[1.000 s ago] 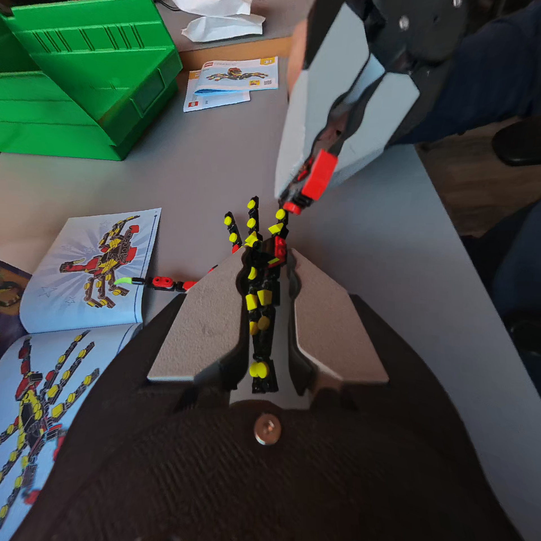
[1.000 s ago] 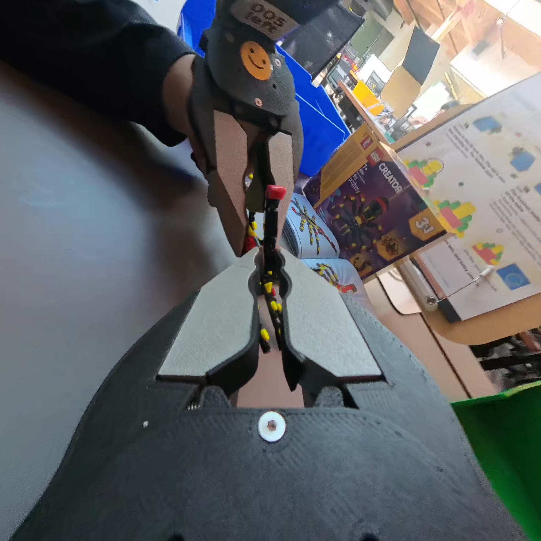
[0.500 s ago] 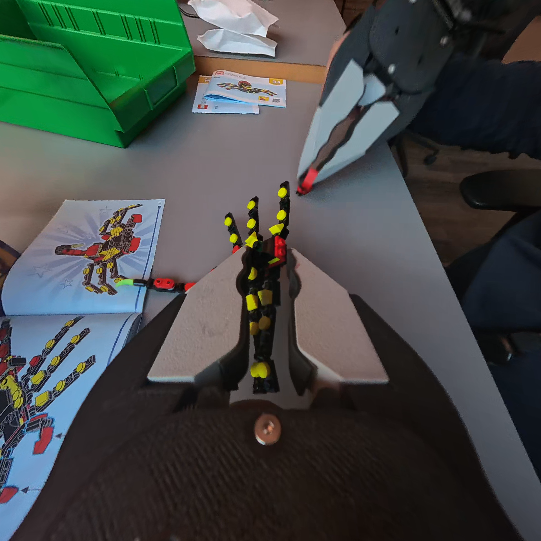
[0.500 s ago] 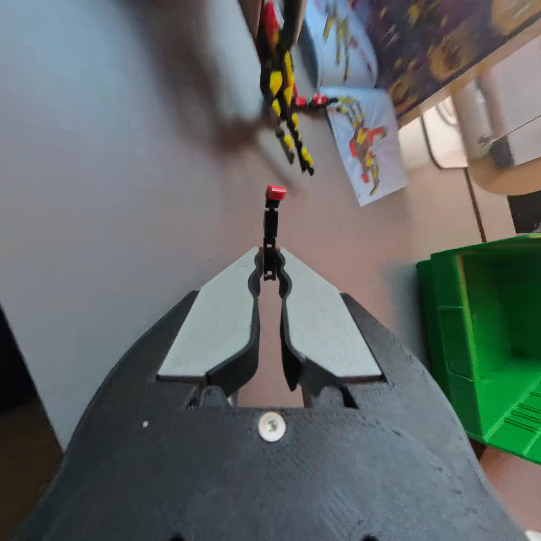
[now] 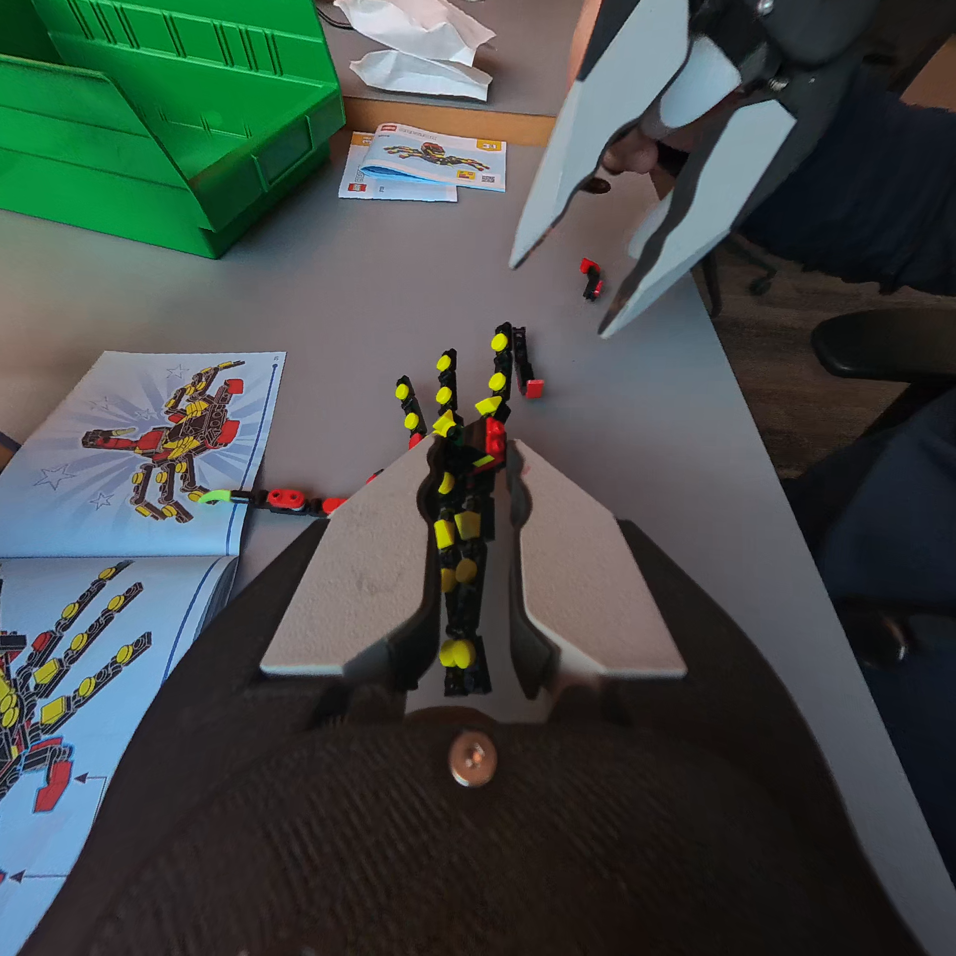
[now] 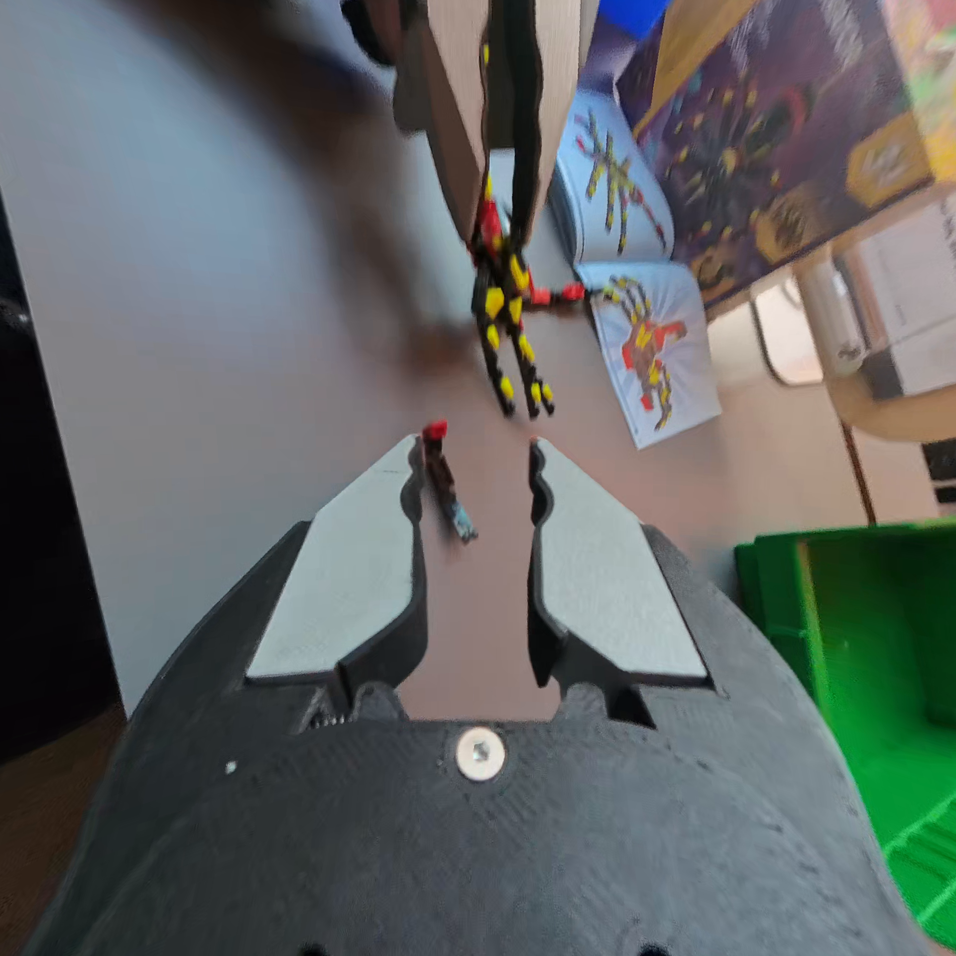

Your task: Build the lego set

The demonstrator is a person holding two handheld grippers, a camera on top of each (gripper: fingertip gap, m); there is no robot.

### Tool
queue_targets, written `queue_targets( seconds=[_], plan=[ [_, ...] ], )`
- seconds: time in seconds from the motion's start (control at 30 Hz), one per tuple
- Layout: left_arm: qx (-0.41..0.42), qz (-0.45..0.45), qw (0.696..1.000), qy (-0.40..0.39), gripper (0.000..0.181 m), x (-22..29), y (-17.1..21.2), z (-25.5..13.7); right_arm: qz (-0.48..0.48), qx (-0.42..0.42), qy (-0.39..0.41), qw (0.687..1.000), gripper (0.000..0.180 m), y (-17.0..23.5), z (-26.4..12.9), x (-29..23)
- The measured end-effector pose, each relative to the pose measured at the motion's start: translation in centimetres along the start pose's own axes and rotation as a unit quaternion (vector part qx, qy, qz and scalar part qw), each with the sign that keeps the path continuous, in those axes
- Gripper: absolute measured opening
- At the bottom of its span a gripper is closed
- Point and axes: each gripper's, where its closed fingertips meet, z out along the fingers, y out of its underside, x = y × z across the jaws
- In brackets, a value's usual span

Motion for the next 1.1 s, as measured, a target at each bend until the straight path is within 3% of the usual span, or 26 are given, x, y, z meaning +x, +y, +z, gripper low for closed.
queue_targets(
  seconds=[0.03, 0.17, 0.3, 0.37, 0.53, 0.6, 0.7, 0.83, 0.9, 1.0, 1.1],
  plan=[
    [0.0, 0.0, 1.0, 0.003, 0.021, 0.1, 0.0, 0.0, -0.012, 0.012, 0.002, 1.0, 0.045, -1.2, 0.6, 0.1],
    [0.0, 0.001, 1.0, 0.008, 0.021, 0.4, -0.1, 0.0, -0.067, -0.006, 0.011, 0.998, 0.05, -3.6, 4.7, 0.4],
    [0.002, 0.004, 1.0, -0.005, 0.022, -0.1, 0.2, -0.5, -0.109, -0.023, 0.029, 0.993, 0.015, -3.7, 7.4, 0.7],
    [0.003, 0.012, 1.0, -0.007, 0.022, -0.2, 0.3, -0.8, -0.101, -0.001, 0.036, 0.994, 0.011, -4.1, 7.6, 0.9],
    [-0.051, 0.131, 0.985, -0.096, 0.044, -1.3, 1.3, -0.4, -0.047, 0.051, 0.025, 0.997, 0.011, -4.2, 7.6, 1.5],
    [-0.069, 0.204, 0.968, -0.132, 0.029, -1.5, 1.5, 0.1, -0.039, 0.068, 0.013, 0.997, 0.011, -4.4, 7.3, 1.4],
    [-0.083, 0.271, 0.944, -0.171, 0.025, -1.8, 1.6, 0.7, -0.048, 0.08, 0.006, 0.996, 0.011, -4.3, 7.2, 1.2],
    [-0.085, 0.281, 0.938, -0.182, 0.024, -2.0, 1.5, 1.0, -0.016, 0.088, -0.016, 0.996, 0.013, -3.6, 6.8, 1.2],
    [-0.085, 0.279, 0.939, -0.182, 0.024, -2.0, 1.5, 1.0, -0.007, 0.095, -0.004, 0.995, 0.024, -3.4, 5.5, 2.0],
    [-0.082, 0.276, 0.94, -0.183, 0.024, -2.0, 1.5, 1.0, 0.001, 0.128, 0.004, 0.992, 0.024, -3.7, 2.9, 2.1],
    [-0.082, 0.281, 0.938, -0.186, 0.024, -2.0, 1.4, 1.1, -0.01, 0.11, 0.027, 0.994, 0.023, -3.1, 2.3, 1.7]
  ],
)
